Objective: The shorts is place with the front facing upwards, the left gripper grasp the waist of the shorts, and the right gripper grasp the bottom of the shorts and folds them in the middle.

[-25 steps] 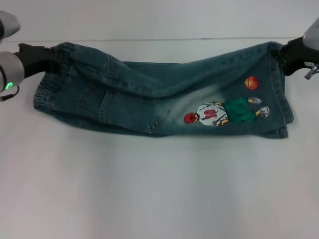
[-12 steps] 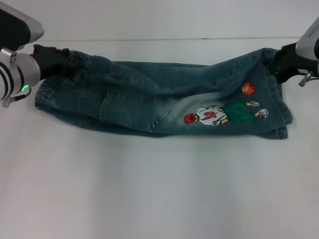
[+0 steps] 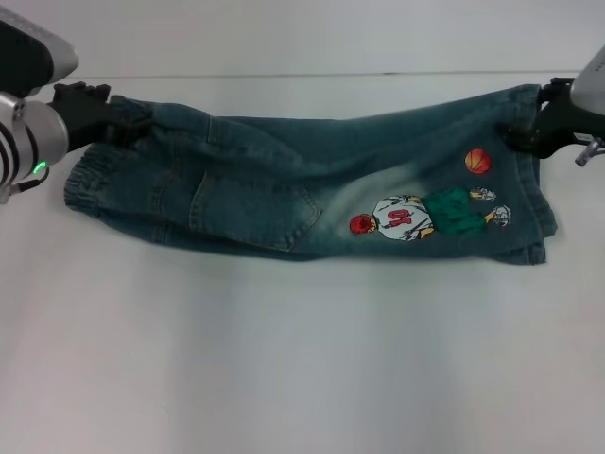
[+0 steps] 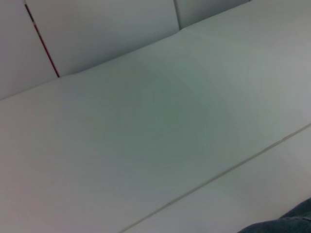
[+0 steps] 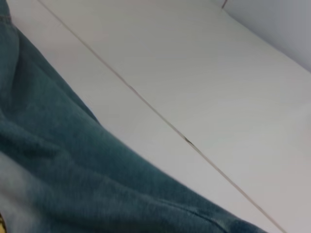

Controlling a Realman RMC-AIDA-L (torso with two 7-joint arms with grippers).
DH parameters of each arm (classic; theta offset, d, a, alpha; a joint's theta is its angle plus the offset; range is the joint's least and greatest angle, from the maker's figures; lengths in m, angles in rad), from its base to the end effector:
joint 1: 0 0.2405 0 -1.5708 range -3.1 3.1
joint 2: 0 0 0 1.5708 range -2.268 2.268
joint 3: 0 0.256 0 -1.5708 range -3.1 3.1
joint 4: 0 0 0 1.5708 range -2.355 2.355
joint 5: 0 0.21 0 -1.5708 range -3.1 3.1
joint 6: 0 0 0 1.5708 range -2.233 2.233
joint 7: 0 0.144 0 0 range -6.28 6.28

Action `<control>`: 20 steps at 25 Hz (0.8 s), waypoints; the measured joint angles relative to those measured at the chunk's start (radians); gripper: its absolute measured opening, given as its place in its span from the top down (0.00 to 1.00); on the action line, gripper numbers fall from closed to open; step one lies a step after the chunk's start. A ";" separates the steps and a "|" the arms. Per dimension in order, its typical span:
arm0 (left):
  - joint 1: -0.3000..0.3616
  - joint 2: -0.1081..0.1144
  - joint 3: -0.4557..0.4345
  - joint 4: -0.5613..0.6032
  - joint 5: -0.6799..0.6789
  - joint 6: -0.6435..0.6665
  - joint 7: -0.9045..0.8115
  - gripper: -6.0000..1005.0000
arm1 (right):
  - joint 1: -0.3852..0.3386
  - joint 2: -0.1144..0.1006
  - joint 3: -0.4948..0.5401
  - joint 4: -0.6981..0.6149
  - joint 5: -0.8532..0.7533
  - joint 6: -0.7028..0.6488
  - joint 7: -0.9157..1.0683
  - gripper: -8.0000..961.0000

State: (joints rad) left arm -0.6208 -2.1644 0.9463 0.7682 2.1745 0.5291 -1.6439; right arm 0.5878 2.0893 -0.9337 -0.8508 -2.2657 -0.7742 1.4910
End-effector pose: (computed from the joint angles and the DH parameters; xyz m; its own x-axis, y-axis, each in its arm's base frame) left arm -0.2699 0.4381 0.0047 0.8804 0.3802 0.2834 0.4399 -0.4316 -0.7875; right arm 0.2794 0.4277 0.0330 0.9618 -0.2706 -0.0405 -0.2058 -0.6181 -0.7587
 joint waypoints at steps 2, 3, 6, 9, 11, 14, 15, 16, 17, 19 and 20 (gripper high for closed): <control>0.002 0.000 0.000 0.000 0.000 -0.014 0.000 0.39 | -0.013 0.000 0.001 -0.014 0.001 -0.007 0.002 0.37; 0.003 0.000 0.000 0.000 0.000 -0.020 0.000 0.35 | -0.020 0.000 0.001 -0.024 0.001 -0.011 0.005 0.34; 0.006 0.000 0.000 0.007 0.001 -0.020 0.000 0.28 | -0.043 0.000 0.000 -0.046 0.005 -0.024 0.013 0.24; 0.029 -0.001 0.000 0.043 -0.008 0.004 0.000 0.22 | -0.076 -0.001 0.002 -0.080 0.042 -0.061 0.010 0.17; 0.051 -0.002 -0.001 0.078 -0.031 0.036 0.000 0.17 | -0.104 -0.006 0.006 -0.112 0.086 -0.097 -0.003 0.17; 0.091 -0.005 -0.001 0.130 -0.069 0.085 0.002 0.13 | -0.132 -0.011 0.036 -0.156 0.127 -0.166 -0.017 0.17; 0.102 -0.006 -0.001 0.145 -0.077 0.103 0.002 0.13 | -0.138 -0.010 0.055 -0.172 0.133 -0.195 -0.020 0.17; 0.119 -0.007 -0.003 0.164 -0.090 0.128 0.003 0.13 | -0.143 -0.008 0.072 -0.184 0.138 -0.222 -0.025 0.17; 0.132 -0.007 -0.006 0.175 -0.102 0.148 0.004 0.13 | -0.149 -0.005 0.090 -0.194 0.151 -0.255 -0.033 0.17; 0.166 -0.006 -0.040 0.198 -0.158 0.234 0.029 0.13 | -0.164 -0.002 0.111 -0.199 0.200 -0.333 -0.061 0.17; 0.175 -0.006 -0.063 0.199 -0.182 0.272 0.048 0.13 | -0.172 -0.002 0.114 -0.194 0.234 -0.362 -0.080 0.17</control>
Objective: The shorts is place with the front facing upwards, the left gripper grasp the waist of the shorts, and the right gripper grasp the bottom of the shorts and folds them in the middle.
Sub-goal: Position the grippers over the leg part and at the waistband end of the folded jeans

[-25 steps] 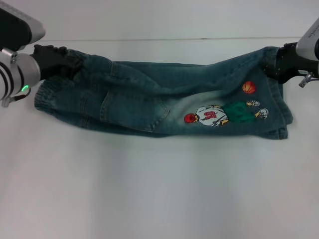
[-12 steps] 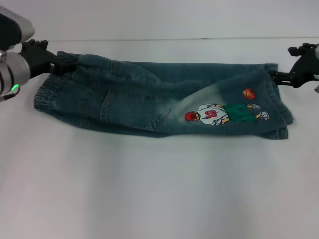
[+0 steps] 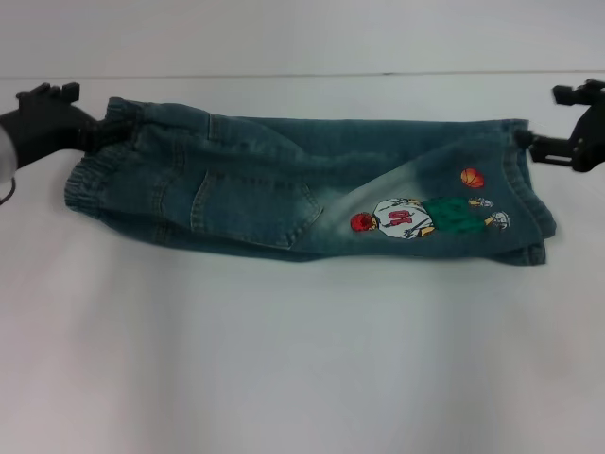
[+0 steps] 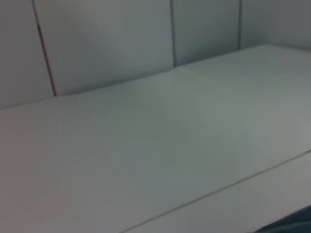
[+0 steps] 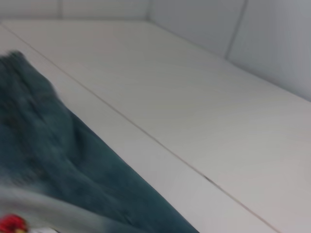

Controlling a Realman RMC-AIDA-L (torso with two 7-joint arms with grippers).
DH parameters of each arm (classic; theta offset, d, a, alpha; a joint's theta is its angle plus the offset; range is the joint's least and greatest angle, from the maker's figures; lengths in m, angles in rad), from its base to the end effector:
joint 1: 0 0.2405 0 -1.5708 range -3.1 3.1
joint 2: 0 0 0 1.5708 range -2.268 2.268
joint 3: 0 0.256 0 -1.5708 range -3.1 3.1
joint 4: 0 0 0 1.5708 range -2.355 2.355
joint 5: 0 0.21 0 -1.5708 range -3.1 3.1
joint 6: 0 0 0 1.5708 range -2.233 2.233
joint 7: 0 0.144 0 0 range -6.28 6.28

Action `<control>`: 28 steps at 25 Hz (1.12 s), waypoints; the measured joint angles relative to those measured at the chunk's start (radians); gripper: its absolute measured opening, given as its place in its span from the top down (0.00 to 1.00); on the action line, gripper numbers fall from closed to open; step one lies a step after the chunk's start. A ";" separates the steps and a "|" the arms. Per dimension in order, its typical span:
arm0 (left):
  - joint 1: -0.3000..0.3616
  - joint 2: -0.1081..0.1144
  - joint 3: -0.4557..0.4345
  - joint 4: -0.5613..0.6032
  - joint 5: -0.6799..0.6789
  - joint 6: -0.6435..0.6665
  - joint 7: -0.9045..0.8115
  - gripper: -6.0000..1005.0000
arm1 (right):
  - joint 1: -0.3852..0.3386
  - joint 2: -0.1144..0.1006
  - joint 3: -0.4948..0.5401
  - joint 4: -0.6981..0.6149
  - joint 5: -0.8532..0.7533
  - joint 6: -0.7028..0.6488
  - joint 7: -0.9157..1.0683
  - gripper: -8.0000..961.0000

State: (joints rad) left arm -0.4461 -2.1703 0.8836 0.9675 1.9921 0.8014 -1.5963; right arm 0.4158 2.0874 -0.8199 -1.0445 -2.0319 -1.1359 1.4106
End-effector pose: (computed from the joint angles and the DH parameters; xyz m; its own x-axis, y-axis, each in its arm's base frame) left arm -0.2823 0.3997 0.0381 0.8239 0.3420 0.4519 0.5658 -0.4506 -0.6905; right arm 0.2835 0.3761 0.0693 0.9440 -0.1987 -0.2636 -0.3271 -0.6699 -0.6666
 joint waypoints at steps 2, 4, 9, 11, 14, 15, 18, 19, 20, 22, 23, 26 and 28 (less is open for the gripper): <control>0.018 0.001 -0.066 -0.006 -0.064 0.102 0.058 0.13 | -0.015 0.000 0.002 0.027 0.075 -0.056 -0.051 0.17; 0.033 0.002 -0.136 -0.026 -0.123 0.207 0.119 0.13 | -0.032 0.001 0.003 0.081 0.169 -0.102 -0.127 0.17; 0.079 0.005 -0.304 -0.105 -0.209 0.439 0.254 0.14 | -0.049 0.001 0.021 0.282 0.365 -0.156 -0.377 0.17; 0.095 0.005 -0.346 -0.137 -0.230 0.487 0.303 0.14 | -0.053 0.001 0.058 0.374 0.426 -0.206 -0.490 0.17; 0.111 0.005 -0.402 -0.205 -0.256 0.507 0.384 0.14 | -0.058 0.002 0.116 0.493 0.488 -0.266 -0.631 0.17; 0.113 0.005 -0.415 -0.222 -0.256 0.501 0.397 0.15 | -0.059 0.002 0.130 0.529 0.503 -0.283 -0.669 0.17; 0.112 0.007 -0.423 -0.243 -0.245 0.448 0.418 0.15 | -0.061 0.002 0.136 0.569 0.505 -0.301 -0.700 0.17; 0.110 0.007 -0.418 -0.247 -0.243 0.419 0.428 0.15 | -0.061 0.002 0.126 0.574 0.495 -0.303 -0.697 0.17; 0.107 0.007 -0.412 -0.251 -0.242 0.388 0.439 0.15 | -0.060 0.001 0.115 0.574 0.481 -0.305 -0.689 0.17; 0.094 0.008 -0.398 -0.266 -0.235 0.315 0.459 0.15 | -0.054 0.000 0.088 0.569 0.439 -0.309 -0.668 0.17; 0.087 0.009 -0.392 -0.273 -0.230 0.280 0.469 0.15 | -0.050 -0.001 0.076 0.562 0.412 -0.311 -0.656 0.17; 0.067 0.013 -0.361 -0.285 -0.192 0.180 0.485 0.16 | -0.038 -0.002 0.053 0.525 0.316 -0.321 -0.607 0.17; 0.057 0.013 -0.327 -0.284 -0.162 0.116 0.487 0.16 | -0.035 -0.001 0.047 0.498 0.270 -0.334 -0.575 0.17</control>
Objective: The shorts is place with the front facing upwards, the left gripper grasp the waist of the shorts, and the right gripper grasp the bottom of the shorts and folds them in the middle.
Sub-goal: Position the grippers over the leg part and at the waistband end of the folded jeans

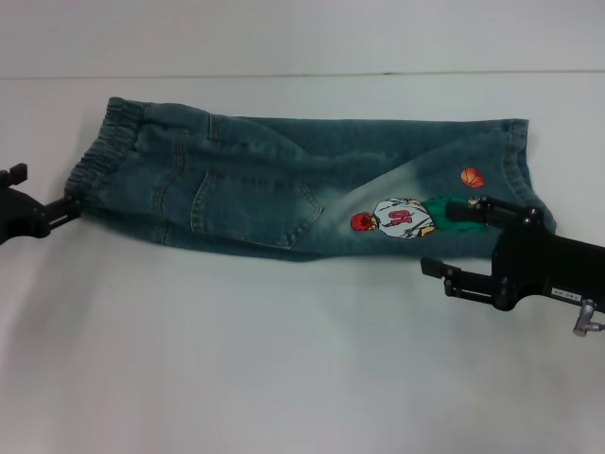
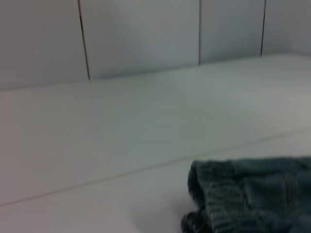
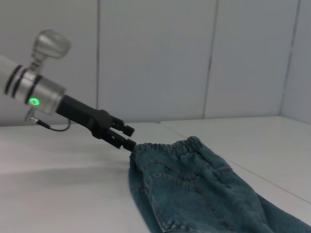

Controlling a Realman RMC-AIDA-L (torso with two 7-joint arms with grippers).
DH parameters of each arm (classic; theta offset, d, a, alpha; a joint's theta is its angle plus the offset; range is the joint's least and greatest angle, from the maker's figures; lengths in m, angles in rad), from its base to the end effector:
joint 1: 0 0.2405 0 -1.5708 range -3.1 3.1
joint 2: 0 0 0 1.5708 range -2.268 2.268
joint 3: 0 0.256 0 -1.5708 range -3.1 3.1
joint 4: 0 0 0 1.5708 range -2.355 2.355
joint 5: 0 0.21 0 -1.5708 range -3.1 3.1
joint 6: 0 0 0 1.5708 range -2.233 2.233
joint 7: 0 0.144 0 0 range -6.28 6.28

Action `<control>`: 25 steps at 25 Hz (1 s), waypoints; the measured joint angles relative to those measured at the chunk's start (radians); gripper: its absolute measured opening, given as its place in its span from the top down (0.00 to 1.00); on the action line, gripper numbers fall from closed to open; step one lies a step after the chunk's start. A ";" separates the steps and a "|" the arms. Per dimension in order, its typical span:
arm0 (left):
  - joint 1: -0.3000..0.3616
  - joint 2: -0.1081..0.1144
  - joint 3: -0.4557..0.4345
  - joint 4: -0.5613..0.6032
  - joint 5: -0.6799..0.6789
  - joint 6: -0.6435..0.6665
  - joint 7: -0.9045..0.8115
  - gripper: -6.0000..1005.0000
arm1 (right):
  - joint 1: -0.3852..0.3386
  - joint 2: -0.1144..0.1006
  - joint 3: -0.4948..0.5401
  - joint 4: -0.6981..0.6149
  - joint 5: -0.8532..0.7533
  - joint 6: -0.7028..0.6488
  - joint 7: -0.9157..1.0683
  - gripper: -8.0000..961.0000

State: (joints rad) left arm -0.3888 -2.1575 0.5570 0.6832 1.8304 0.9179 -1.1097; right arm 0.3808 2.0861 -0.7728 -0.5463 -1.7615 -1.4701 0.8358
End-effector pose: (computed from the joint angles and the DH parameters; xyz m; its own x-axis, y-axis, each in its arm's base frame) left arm -0.3625 0.3442 0.0288 0.7971 0.3493 0.4926 0.6008 -0.3775 -0.7046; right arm 0.2971 0.2977 -0.0144 0.8639 -0.0128 -0.5035 -0.2609 -0.8665 -0.4256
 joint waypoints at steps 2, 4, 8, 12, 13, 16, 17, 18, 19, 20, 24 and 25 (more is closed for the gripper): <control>-0.009 -0.001 0.035 0.001 0.023 -0.052 0.005 0.16 | 0.000 0.001 -0.001 -0.014 -0.012 -0.009 0.015 0.17; -0.018 0.000 0.052 0.001 0.043 -0.077 0.009 0.16 | 0.001 0.001 0.001 -0.019 -0.013 -0.012 0.026 0.17; -0.028 0.001 0.062 0.008 0.081 -0.074 0.006 0.17 | 0.001 0.000 0.008 -0.022 -0.012 -0.010 0.035 0.17; -0.029 0.001 0.075 0.009 0.106 -0.070 0.009 0.17 | 0.001 0.000 0.009 -0.023 -0.013 -0.008 0.040 0.17; -0.029 0.000 0.076 0.009 0.112 -0.069 0.009 0.17 | 0.001 0.000 0.009 -0.023 -0.013 -0.008 0.042 0.17; -0.026 0.000 0.075 0.009 0.117 -0.054 0.010 0.18 | 0.001 -0.002 0.009 -0.024 -0.009 -0.007 0.043 0.17; -0.026 0.000 0.076 0.009 0.117 -0.046 0.010 0.18 | 0.001 -0.002 0.009 -0.025 -0.009 -0.006 0.044 0.17; -0.025 0.000 0.075 0.009 0.118 -0.040 0.010 0.18 | 0.002 -0.002 0.009 -0.026 -0.008 -0.005 0.044 0.17; -0.026 0.000 0.075 0.009 0.118 -0.035 0.010 0.18 | 0.002 -0.001 0.009 -0.026 -0.008 -0.003 0.045 0.17; -0.026 -0.001 0.075 0.009 0.118 -0.029 0.010 0.18 | 0.003 -0.001 0.010 -0.026 -0.008 -0.001 0.046 0.17; -0.032 -0.001 0.090 0.006 0.118 -0.019 0.011 0.22 | 0.004 0.001 0.012 -0.026 -0.008 0.004 0.048 0.17; -0.034 -0.001 0.093 0.005 0.119 -0.019 0.011 0.23 | 0.004 0.001 0.012 -0.026 -0.008 0.005 0.048 0.17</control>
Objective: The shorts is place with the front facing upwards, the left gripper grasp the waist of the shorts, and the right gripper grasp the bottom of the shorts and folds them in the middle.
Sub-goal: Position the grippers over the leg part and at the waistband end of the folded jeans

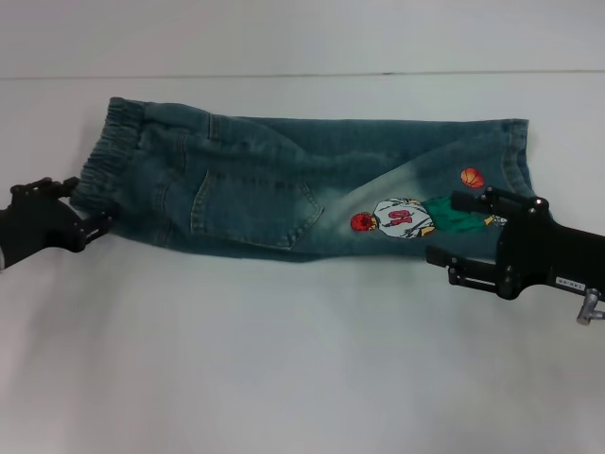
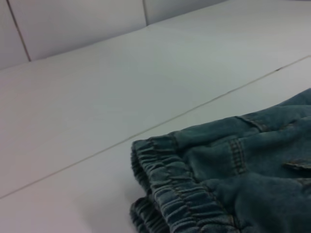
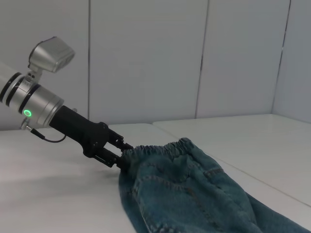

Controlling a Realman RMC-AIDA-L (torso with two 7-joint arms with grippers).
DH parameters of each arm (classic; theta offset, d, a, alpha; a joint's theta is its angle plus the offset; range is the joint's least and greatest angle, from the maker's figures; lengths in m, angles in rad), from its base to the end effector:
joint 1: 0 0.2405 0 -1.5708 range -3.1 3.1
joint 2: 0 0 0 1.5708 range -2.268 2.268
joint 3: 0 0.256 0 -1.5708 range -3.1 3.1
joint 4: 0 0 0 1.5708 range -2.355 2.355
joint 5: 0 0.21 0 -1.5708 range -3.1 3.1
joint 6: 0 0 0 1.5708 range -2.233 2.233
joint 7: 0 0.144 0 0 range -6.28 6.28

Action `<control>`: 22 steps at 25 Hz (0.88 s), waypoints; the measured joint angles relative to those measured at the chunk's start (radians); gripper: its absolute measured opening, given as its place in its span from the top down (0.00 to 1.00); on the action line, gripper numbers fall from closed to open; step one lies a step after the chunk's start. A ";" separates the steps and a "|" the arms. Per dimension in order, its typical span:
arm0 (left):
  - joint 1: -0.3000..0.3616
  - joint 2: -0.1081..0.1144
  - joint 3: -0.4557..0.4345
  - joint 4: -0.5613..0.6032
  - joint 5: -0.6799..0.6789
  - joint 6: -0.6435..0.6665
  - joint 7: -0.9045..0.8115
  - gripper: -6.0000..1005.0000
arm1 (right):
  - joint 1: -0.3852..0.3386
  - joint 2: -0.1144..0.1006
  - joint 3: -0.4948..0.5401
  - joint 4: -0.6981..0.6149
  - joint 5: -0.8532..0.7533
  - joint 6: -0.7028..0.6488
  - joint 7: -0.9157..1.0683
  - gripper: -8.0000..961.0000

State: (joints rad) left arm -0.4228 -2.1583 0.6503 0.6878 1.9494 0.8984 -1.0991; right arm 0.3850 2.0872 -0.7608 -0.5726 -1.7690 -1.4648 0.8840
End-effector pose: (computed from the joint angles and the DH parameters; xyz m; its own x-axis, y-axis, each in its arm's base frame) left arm -0.3482 0.3530 0.0076 0.8803 0.3419 0.3289 0.4690 -0.5231 -0.7116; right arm 0.2959 0.3028 -0.0092 0.8599 -0.0336 -0.5094 -0.2852 -0.8592 -0.4248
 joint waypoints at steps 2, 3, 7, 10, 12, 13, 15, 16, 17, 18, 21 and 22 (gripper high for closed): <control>-0.005 0.000 0.003 -0.004 0.003 -0.001 -0.005 0.26 | 0.000 0.000 0.000 0.000 0.000 0.002 0.000 0.17; -0.007 0.000 0.003 -0.006 0.005 -0.001 -0.007 0.28 | 0.000 0.000 0.000 0.000 0.000 0.003 0.000 0.17; -0.009 0.001 0.003 -0.011 0.009 -0.003 -0.010 0.39 | 0.000 0.001 0.000 0.000 0.000 0.004 0.000 0.18; -0.009 0.001 0.003 -0.017 0.015 -0.005 -0.014 0.53 | 0.000 0.002 0.000 0.000 0.000 0.004 0.000 0.18; -0.009 0.002 0.003 -0.017 0.020 -0.006 -0.019 0.65 | 0.000 0.003 0.000 0.000 0.000 0.004 0.000 0.19; -0.009 0.002 0.003 -0.017 0.021 -0.007 -0.019 0.73 | 0.000 0.003 0.000 0.000 0.000 0.003 0.000 0.19; -0.010 0.001 0.003 -0.017 0.022 -0.008 -0.020 0.83 | 0.000 0.002 0.000 0.000 0.001 0.003 0.000 0.19; -0.010 0.001 0.003 -0.017 0.022 -0.008 -0.021 0.85 | 0.000 0.002 0.000 0.000 0.000 0.003 0.000 0.19; -0.010 0.001 0.003 -0.017 0.022 -0.008 -0.021 0.87 | 0.000 0.002 0.000 0.000 0.000 0.003 0.000 0.19; -0.010 0.000 0.003 -0.018 0.022 -0.009 -0.021 0.89 | 0.000 0.002 0.000 0.001 0.000 0.003 0.000 0.20; -0.011 -0.002 0.003 -0.012 0.015 -0.006 -0.022 0.93 | 0.000 0.002 0.003 0.004 0.002 0.003 0.000 0.20; -0.012 -0.002 0.002 -0.005 0.012 -0.003 -0.024 0.93 | 0.000 0.002 0.005 0.005 0.002 0.004 0.003 0.20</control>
State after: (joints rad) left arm -0.4350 -2.1607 0.6524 0.6824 1.9617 0.8952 -1.1236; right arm 0.3851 2.0892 -0.7557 -0.5674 -1.7668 -1.4611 0.8868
